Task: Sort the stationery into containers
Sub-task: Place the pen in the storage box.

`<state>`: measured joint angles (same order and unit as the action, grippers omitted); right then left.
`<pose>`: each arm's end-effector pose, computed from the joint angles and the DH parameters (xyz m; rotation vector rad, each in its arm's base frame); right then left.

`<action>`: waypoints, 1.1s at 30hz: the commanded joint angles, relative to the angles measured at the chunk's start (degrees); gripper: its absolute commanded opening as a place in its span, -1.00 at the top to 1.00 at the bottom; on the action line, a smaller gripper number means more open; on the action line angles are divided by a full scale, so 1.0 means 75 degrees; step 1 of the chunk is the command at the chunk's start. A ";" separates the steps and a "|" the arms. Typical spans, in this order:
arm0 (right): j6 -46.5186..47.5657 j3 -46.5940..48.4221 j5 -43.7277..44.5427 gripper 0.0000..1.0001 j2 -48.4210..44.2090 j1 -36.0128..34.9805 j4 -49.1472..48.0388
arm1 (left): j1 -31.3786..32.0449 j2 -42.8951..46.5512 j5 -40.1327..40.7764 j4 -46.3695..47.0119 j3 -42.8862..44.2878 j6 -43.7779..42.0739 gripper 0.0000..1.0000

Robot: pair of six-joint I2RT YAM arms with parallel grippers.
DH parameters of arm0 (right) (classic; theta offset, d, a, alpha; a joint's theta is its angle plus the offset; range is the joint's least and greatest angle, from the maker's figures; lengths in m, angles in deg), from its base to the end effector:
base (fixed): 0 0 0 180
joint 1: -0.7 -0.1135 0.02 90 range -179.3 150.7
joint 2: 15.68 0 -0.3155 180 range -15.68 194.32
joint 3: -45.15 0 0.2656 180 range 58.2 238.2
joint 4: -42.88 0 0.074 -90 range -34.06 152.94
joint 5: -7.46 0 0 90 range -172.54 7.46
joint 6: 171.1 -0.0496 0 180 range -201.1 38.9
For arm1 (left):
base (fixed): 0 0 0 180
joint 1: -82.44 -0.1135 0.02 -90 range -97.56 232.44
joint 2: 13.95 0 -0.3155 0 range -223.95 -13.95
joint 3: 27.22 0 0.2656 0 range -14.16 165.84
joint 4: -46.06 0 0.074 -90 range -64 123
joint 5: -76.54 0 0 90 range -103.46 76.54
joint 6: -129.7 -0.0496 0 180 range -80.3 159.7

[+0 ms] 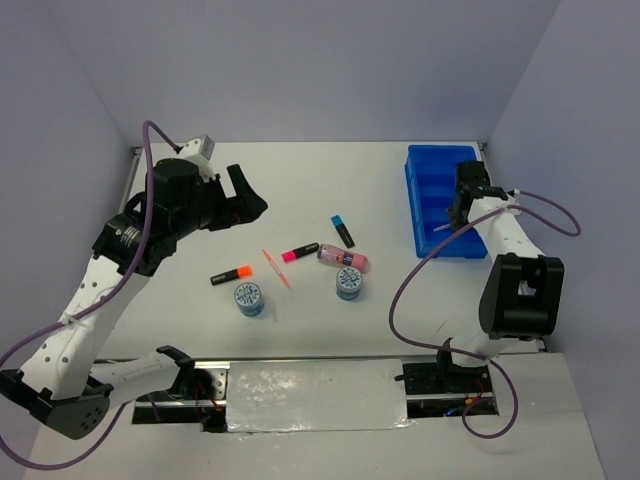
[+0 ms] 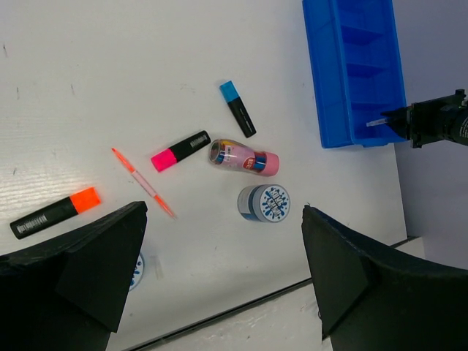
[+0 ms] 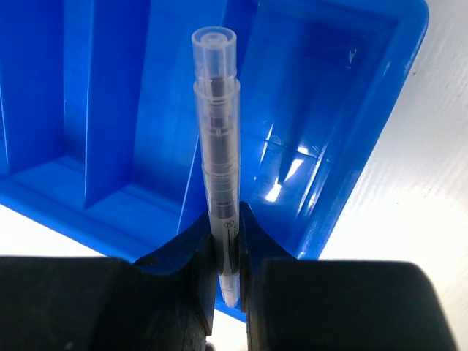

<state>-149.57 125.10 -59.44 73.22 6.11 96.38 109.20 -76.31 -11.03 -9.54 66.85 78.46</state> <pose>0.3283 -0.0506 0.2816 1.6187 1.9423 -0.1161 0.1907 -0.0938 0.4826 -0.2430 2.0409 -0.6870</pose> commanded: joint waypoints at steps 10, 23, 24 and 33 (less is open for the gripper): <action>-0.0961 -0.0470 -0.0032 0.54 0.0123 0.0052 -0.0388 | -0.0006 0.0113 -0.0231 0.0141 0.0120 -0.0551 -0.97; -0.0542 -0.0119 -0.0137 -0.33 -0.0216 0.0040 -0.0494 | -0.0006 -0.0039 -0.0266 0.0189 0.0108 -0.0528 -0.99; -0.0388 -0.0026 -0.0149 -0.38 -0.0321 0.0017 -0.0668 | -0.0006 -0.0063 -0.0139 0.0072 0.0132 -0.0493 -0.99; 0.4425 0.1499 -0.2174 -0.57 -0.1376 -0.1410 -0.1783 | -0.0088 -0.0813 0.0917 -0.1288 0.0554 0.0362 -0.99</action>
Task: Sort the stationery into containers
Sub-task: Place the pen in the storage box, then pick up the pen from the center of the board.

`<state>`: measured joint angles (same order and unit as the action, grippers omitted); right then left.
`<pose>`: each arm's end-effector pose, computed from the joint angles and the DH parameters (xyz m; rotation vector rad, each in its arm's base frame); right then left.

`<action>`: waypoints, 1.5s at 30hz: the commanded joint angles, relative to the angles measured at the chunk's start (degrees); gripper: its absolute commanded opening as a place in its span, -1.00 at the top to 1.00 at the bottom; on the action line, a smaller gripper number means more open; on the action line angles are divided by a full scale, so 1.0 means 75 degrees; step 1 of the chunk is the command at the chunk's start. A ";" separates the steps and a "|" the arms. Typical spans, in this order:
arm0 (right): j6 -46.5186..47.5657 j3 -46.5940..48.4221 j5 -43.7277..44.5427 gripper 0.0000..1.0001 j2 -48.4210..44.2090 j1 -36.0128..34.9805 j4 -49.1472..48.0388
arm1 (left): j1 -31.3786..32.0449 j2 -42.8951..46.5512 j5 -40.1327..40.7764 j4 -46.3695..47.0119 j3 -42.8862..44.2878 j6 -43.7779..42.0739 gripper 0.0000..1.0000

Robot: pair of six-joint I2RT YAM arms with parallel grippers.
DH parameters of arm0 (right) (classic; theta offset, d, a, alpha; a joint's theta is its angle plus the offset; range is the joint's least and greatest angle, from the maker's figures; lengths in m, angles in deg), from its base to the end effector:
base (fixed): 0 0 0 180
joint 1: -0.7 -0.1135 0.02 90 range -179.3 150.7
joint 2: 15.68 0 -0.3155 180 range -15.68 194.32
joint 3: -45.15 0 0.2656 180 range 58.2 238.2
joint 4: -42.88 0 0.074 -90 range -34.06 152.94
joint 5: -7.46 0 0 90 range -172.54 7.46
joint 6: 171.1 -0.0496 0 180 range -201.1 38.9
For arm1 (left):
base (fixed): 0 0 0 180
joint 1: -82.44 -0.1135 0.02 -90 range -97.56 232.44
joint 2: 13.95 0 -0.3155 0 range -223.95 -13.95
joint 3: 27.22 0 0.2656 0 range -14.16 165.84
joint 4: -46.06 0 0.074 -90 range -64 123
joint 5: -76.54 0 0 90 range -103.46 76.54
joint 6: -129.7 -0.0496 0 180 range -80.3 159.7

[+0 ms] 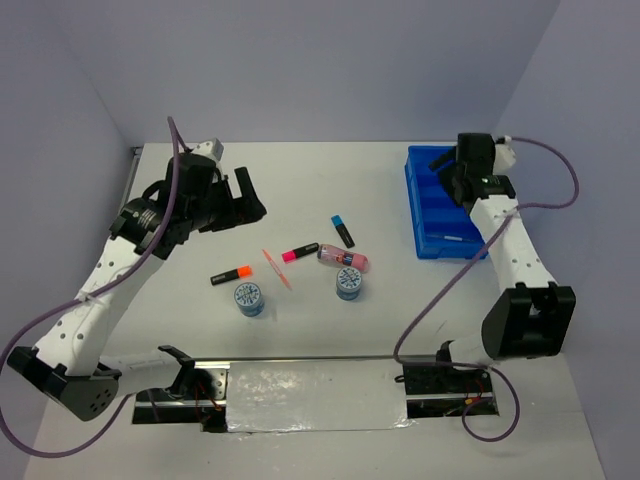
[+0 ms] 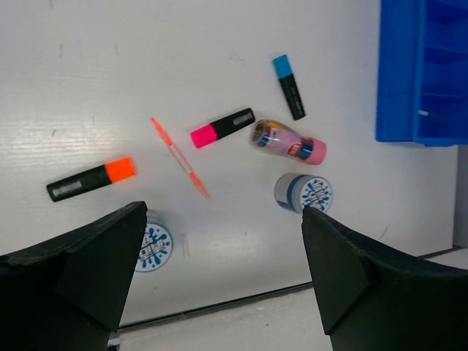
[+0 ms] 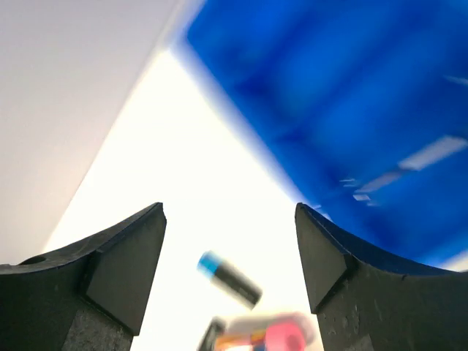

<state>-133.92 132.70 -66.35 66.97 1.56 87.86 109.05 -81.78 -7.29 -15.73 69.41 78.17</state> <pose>0.3371 -0.0189 0.3708 1.1426 1.9300 0.1702 0.2144 -0.1014 0.4665 -0.2903 2.1739 -0.5408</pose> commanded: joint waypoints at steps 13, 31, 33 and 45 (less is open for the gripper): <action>0.1268 -0.0652 0.1592 -0.35 -0.0638 -0.7789 0.0958 | -0.0150 -0.0402 0.1124 -0.1753 0.0658 0.1128 -0.99; 0.5354 -0.0139 -0.1161 -0.02 0.1327 -0.7697 -0.1442 | 0.0262 -0.0214 0.2106 -0.2631 0.0143 0.3084 -0.99; 0.5483 0.0272 -0.1360 -0.02 0.1891 -0.7697 -0.1409 | -0.0335 0.0078 0.2013 -0.2550 0.0049 0.2863 -0.99; 0.5554 0.2840 -0.1245 -0.05 0.5021 -0.7510 -0.0436 | -0.1485 0.0559 0.1251 -0.2386 -0.0068 0.1479 -0.99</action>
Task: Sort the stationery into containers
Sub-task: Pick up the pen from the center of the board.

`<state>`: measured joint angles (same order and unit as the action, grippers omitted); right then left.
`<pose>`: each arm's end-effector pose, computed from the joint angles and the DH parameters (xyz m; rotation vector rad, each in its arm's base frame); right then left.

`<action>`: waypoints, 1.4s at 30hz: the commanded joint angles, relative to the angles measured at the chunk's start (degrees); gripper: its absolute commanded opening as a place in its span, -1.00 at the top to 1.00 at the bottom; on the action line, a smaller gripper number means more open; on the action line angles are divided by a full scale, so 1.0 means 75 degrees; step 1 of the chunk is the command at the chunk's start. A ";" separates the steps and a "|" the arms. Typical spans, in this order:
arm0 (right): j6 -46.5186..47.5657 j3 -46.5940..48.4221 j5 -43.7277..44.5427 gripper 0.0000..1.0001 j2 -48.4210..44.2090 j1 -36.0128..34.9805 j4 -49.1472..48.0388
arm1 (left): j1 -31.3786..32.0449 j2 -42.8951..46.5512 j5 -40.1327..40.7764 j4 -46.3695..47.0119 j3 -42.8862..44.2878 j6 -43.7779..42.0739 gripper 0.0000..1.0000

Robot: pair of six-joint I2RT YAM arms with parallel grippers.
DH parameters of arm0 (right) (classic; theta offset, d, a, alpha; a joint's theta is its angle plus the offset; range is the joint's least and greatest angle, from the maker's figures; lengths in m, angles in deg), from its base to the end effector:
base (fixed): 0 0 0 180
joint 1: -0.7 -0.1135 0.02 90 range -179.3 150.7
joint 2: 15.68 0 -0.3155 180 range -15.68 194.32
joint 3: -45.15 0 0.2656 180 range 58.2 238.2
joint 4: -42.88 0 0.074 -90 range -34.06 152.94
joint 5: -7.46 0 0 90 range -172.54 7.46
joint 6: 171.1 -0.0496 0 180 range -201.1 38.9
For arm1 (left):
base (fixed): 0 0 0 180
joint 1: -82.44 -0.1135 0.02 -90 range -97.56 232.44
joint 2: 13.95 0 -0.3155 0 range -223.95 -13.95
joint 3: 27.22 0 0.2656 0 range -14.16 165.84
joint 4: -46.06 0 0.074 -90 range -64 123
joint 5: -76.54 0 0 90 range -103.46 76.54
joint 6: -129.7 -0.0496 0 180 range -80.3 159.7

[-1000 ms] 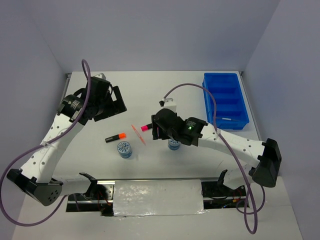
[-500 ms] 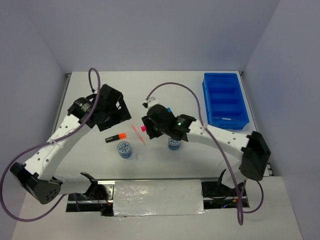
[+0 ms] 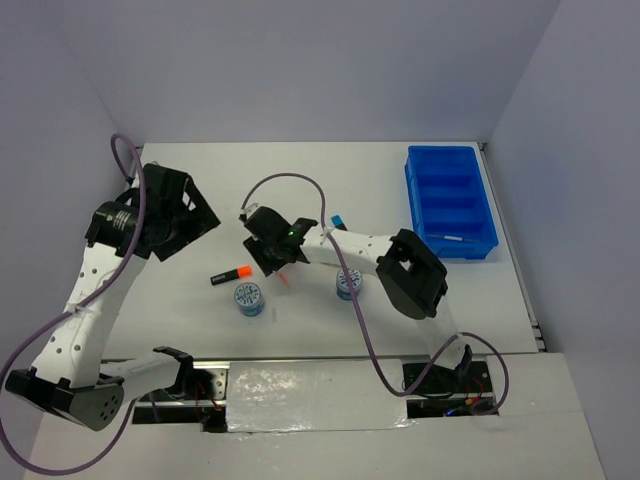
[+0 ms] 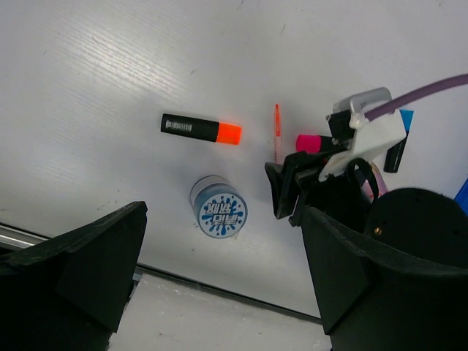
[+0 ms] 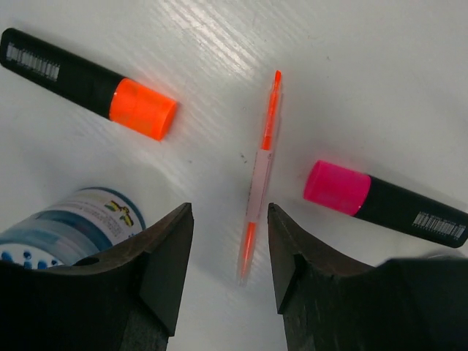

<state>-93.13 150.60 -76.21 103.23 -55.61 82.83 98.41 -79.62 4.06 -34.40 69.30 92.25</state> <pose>0.2843 0.4166 0.2289 -0.9109 2.3615 0.3541 0.1932 -0.0397 0.4448 -0.8781 2.2253 -0.1904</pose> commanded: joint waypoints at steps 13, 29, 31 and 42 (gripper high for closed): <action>0.0187 0.0219 -0.0433 0.04 0.0774 0.0278 0.0211 | -0.0102 0.0588 -0.0590 0.0115 -0.0347 -0.0831 -0.99; -0.1160 0.1086 -0.0867 1.00 -0.1367 0.1249 0.0773 | -0.0009 0.0612 -0.1854 0.0209 0.0835 -0.1325 -0.99; -0.1629 0.0982 -0.0855 1.00 -0.2558 0.1996 0.0925 | 0.0760 0.0331 -0.1576 -0.0012 0.1070 -0.0847 -0.99; -0.1630 -0.2541 0.0446 1.00 -0.7753 0.4473 0.2613 | 0.6283 -0.1519 0.1225 0.1169 -0.0323 0.2121 -0.56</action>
<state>-105.70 140.92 -73.52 45.22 -22.50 93.13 140.04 -87.70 6.66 -28.95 69.08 101.74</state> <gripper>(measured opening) 0.029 0.794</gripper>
